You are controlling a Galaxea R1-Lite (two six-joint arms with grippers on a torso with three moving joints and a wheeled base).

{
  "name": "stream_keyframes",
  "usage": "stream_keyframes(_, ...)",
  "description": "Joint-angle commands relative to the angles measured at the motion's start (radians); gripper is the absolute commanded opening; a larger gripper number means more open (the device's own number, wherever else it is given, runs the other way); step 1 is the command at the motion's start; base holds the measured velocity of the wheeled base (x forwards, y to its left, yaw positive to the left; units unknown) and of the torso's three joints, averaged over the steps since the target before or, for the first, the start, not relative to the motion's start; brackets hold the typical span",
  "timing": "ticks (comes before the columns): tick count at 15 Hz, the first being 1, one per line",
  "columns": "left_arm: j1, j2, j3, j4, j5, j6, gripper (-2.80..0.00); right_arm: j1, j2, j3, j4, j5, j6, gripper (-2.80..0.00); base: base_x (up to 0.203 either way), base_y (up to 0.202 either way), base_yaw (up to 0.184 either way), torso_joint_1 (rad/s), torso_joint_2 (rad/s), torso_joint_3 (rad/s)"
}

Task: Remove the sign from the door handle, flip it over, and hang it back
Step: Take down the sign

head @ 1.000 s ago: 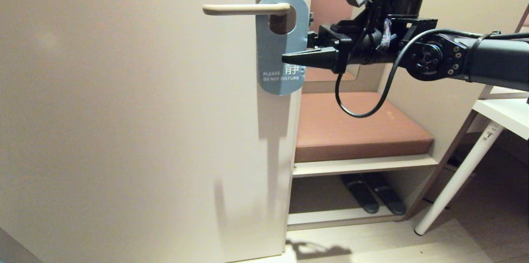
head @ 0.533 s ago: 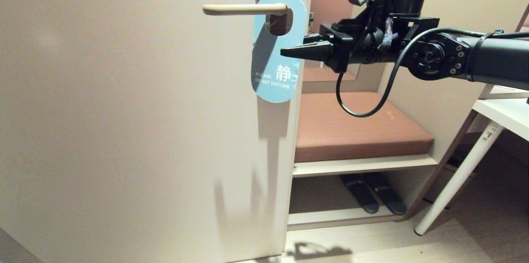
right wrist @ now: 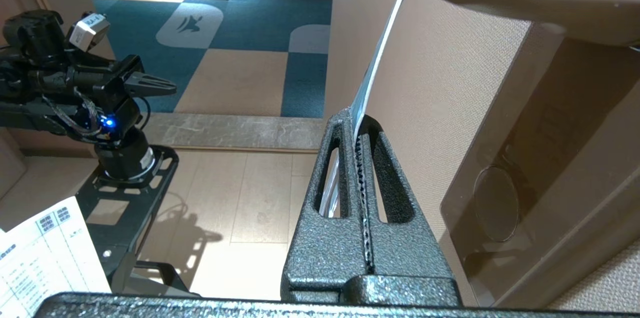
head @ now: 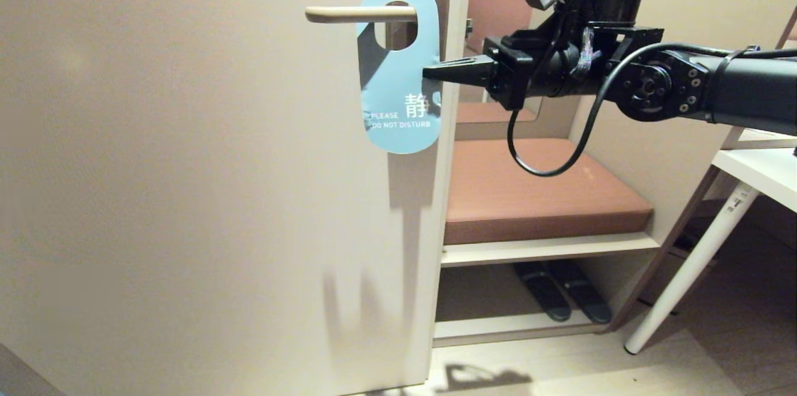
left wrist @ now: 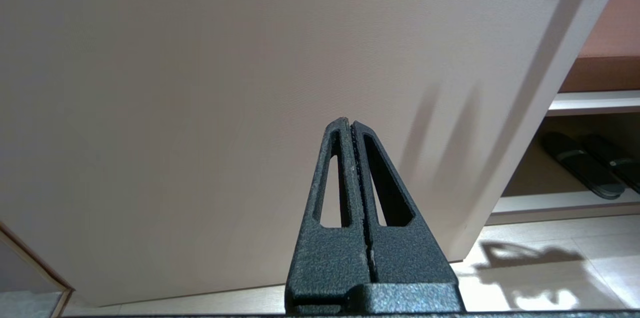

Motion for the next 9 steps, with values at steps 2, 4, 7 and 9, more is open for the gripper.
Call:
stream_keyframes(2, 0.0, 0.0, 0.0, 0.0, 0.0, -0.001, -2.8, 0.0, 0.0, 0.003, -0.001, 0.006, -0.001, -2.8, 0.0, 0.0, 0.0, 0.0, 0.0, 0.0)
stream_keyframes(4, 0.0, 0.0, 0.0, 0.0, 0.001, -0.001, -2.8, -0.001, 0.0, 0.008, -0.001, 0.004, -0.003, -2.8, 0.0, 0.0, 0.0, 0.0, 0.0, 0.0)
stream_keyframes(7, 0.0, 0.0, 0.0, 0.0, 0.001, -0.001, -2.8, -0.003, -0.005, 0.025, -0.002, -0.014, -0.003, -2.8, 0.0, 0.0, 0.0, 0.0, 0.0, 0.0)
stream_keyframes(9, 0.0, 0.0, 0.0, 0.0, -0.001, -0.001, -2.8, -0.006, -0.007, 0.033, -0.001, -0.016, -0.003, -2.8, 0.0, 0.0, 0.0, 0.0, 0.0, 0.0)
